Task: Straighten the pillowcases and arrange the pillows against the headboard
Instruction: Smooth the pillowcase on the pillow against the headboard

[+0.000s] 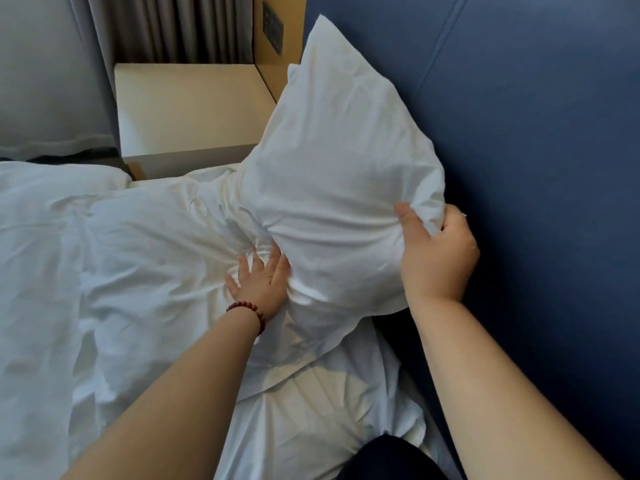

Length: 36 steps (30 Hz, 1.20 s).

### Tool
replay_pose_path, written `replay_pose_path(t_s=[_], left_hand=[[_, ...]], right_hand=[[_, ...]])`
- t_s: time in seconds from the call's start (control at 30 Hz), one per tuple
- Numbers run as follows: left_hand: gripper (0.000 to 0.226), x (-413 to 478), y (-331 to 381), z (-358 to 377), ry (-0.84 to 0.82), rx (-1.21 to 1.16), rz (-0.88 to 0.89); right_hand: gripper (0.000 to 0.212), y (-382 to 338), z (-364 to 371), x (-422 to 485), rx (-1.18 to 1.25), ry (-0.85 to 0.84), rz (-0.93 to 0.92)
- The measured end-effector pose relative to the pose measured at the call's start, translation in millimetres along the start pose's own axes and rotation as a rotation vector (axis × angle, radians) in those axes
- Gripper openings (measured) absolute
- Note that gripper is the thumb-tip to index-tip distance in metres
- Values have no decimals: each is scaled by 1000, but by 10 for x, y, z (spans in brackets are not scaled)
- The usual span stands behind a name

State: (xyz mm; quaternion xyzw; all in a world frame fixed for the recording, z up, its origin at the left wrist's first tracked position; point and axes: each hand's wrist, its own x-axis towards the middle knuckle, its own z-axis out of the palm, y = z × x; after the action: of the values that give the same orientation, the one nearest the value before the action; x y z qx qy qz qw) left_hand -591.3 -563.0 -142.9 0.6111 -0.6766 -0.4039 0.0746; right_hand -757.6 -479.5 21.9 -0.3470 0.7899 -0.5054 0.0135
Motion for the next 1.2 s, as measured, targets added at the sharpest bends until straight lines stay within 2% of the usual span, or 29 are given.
replay_pose_path(t_s=[0.27,0.4,0.53,0.6,0.67,0.77,0.83,0.9,0.97,1.03,1.1,1.17,1.2], left_hand=[[57,-27,24,60,47,-118,65],[56,68,-41,13,-42,-7,48],[58,-133,-191,-140,18,118,125],[61,-354,-406,-162,76,272,81],[64,-556,-666,-152,63,440,47],[65,-722,-877,-198,-5,536,76],[62,-733,-821,-309,-54,476,64],[62,-729,-643,-435,-69,361,55],[65,-775,-336,-549,-6,238,160],[66,-889,125,-655,90,140,368],[66,-994,670,-737,139,50,567],[67,-992,1144,-749,121,40,674],[67,-936,1303,-724,69,72,678]], right_hand=[[38,-101,-124,60,24,91,-72],[36,-2,41,29,-86,34,-48],[56,63,63,-238,-227,135,-217],[62,82,50,-325,-294,116,-297],[63,69,17,-342,-336,78,-337],[59,-15,-109,-291,-327,40,-280],[58,-66,-248,-241,-293,36,-228],[51,-76,-375,-164,-305,-38,-129],[45,-104,-472,-147,-358,-126,-54],[45,-131,-557,-199,-369,-61,-108],[35,-183,-651,-260,-360,-11,-145],[26,-268,-783,-293,-305,-22,-79],[24,-321,-864,-286,-281,42,-54]])
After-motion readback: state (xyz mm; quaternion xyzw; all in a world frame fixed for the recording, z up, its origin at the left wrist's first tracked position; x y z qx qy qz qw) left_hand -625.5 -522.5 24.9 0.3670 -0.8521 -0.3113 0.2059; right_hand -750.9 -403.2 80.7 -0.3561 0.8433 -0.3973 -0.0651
